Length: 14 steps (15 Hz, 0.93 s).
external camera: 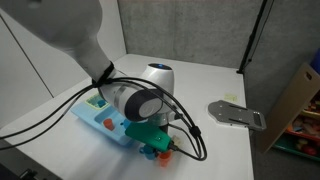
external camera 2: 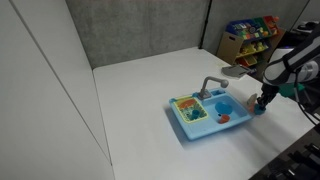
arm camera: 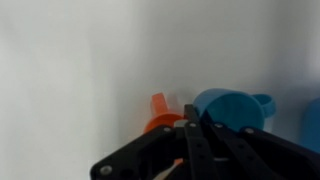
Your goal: Put the blue cup on the table
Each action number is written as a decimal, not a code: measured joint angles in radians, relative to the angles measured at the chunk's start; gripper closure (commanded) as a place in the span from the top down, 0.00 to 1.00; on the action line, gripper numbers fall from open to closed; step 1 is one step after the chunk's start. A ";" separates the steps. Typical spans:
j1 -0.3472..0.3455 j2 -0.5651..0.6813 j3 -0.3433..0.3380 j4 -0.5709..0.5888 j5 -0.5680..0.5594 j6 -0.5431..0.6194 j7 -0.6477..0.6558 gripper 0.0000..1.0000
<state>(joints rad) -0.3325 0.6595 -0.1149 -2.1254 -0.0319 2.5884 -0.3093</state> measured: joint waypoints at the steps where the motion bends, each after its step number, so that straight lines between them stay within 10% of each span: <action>1: 0.000 0.000 0.003 -0.007 0.000 0.006 -0.008 0.02; 13: 0.017 0.024 0.012 -0.041 -0.018 0.054 -0.018 0.04; 14: 0.017 0.028 0.012 -0.041 -0.018 0.059 -0.018 0.25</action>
<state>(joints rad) -0.3152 0.6876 -0.1029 -2.1664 -0.0496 2.6477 -0.3272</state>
